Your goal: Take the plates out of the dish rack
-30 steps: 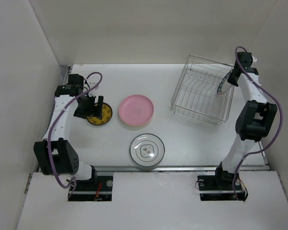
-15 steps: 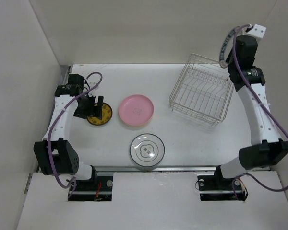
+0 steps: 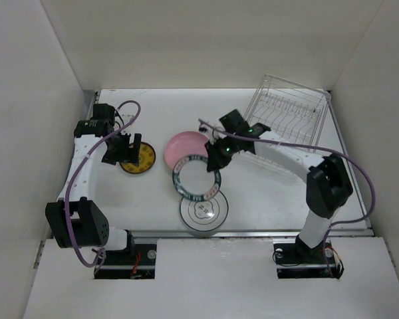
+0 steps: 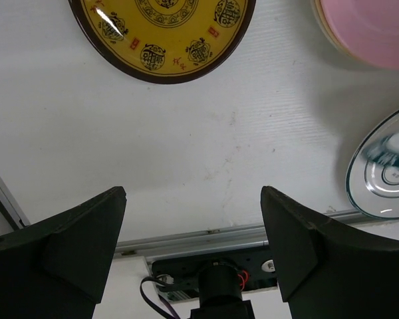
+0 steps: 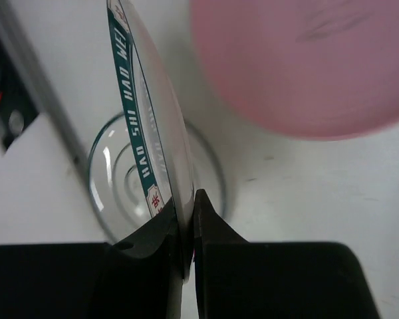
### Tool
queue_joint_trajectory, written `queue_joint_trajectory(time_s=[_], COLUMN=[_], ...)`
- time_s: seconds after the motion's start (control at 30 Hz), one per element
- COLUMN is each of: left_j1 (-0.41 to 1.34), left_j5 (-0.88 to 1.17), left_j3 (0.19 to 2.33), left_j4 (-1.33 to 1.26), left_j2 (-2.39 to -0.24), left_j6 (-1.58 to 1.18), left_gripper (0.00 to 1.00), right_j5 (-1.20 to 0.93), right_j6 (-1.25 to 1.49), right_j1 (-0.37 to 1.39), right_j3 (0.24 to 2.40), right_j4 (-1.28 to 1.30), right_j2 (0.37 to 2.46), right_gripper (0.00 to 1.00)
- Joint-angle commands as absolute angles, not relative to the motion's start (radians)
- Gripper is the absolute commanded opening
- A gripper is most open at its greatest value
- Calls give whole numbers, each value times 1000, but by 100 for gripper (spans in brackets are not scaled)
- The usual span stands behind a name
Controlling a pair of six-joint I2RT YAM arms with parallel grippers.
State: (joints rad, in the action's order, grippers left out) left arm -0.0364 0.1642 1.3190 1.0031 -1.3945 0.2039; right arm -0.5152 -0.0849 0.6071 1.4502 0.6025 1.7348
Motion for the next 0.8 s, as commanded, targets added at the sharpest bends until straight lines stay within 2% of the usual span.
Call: queue_joint_trajectory(time_s=[0.0,0.17,0.3,0.37,0.53,0.63,0.7,0.77], left_j1=[-40,-40,-40,-40,-40,-40,-40,-40], left_j5=[144,144,144,144,144,144,144,144], left_j3=[1312,1302,1302,1302,1302,1302,1302,1302], left_j4=[1005,1005,996,996,996,996,996,996], left_j2=[-1373,-1373,-1373,-1382,-1382,-1382,-1382,-1382], left_j6=[196,196,196,196,196,196,196,196], left_gripper=[80,80,80,80,80,80,80,80], right_j5=[-790,-914,-896,-874,-815,-766,-704,-648], right_j6=[-192,-239,-239,-239,-206,-164,-149,-108], right_j1=[632,641,641,641,641,641,641,641], right_j3=[1416,1307,1249,1238,1259,1281,1307,1322], right_j4=[702,703,703,703,712,712,724,724], right_j2=[1729,1729,1764,1799,1861,1861,1844,1792], right_gripper=[0,0,1,4,43,54,57,65])
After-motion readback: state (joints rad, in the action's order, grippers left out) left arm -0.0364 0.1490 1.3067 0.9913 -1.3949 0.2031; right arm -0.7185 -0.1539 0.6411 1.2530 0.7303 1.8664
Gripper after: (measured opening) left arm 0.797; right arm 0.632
